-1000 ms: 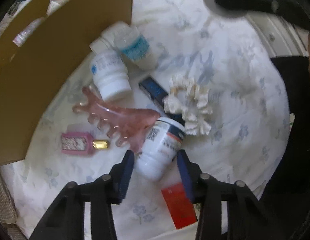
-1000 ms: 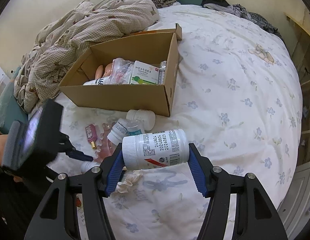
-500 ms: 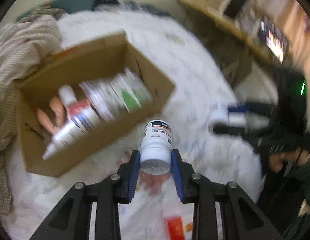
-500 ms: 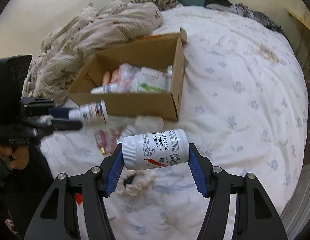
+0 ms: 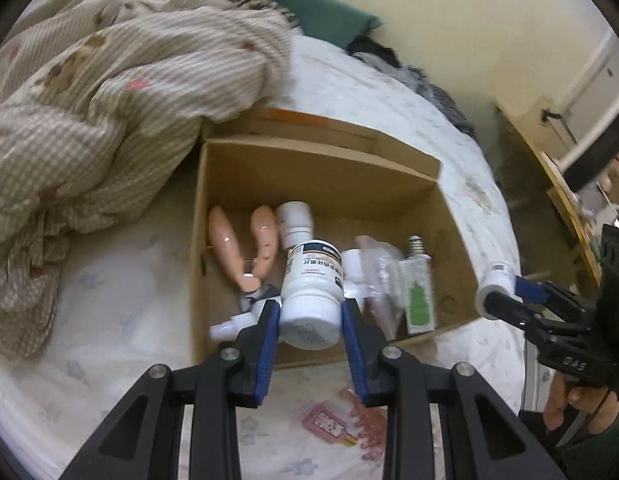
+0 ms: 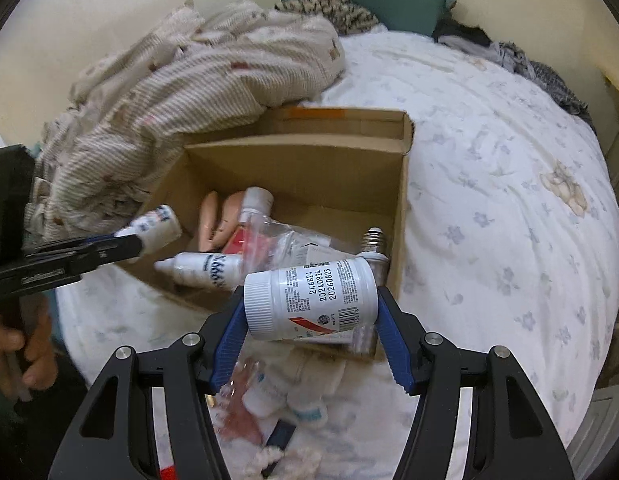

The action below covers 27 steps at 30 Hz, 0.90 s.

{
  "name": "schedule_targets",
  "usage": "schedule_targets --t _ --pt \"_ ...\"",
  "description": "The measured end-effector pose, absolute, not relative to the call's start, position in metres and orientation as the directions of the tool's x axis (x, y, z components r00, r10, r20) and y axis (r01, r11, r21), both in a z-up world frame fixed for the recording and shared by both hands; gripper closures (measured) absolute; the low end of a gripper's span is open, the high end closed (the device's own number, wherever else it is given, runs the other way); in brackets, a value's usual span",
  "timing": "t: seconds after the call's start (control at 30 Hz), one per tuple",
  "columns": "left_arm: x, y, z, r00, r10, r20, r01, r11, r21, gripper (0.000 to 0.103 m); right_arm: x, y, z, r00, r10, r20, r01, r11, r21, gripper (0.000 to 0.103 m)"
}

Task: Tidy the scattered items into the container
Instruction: 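Drop both pill bottles into the box and open both grippers, then grasp the pink perfume bottle with the left gripper while the right grasps a clear-capped bottle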

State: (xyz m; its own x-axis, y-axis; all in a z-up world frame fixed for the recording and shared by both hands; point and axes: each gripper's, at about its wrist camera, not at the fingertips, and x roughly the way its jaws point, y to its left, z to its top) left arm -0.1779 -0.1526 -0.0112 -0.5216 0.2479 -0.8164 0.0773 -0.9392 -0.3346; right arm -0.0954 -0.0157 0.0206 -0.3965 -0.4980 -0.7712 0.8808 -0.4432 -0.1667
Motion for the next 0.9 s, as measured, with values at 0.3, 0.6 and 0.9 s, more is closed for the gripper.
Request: schedule_targets --t 0.3,0.6,0.9 --pt "-0.176 -0.154 -0.016 -0.473 0.269 -0.839 0.086 -0.934 -0.347 0.047 -0.108 -0.015 0.021 -0.362 -0.501 -0.786 0.879 -0.464 -0.109 0.032" --pt "-0.153 -0.081 -0.014 -0.333 0.319 -0.887 -0.221 -0.941 -0.255 0.032 -0.075 0.042 0.016 -0.367 -0.501 -0.784 0.897 -0.415 -0.154 0.032" --pt "-0.139 -0.033 -0.058 -0.139 0.232 -0.963 -0.318 -0.931 -0.179 0.032 -0.088 0.059 -0.048 -0.370 -0.377 -0.849 0.883 -0.426 -0.196 0.037"
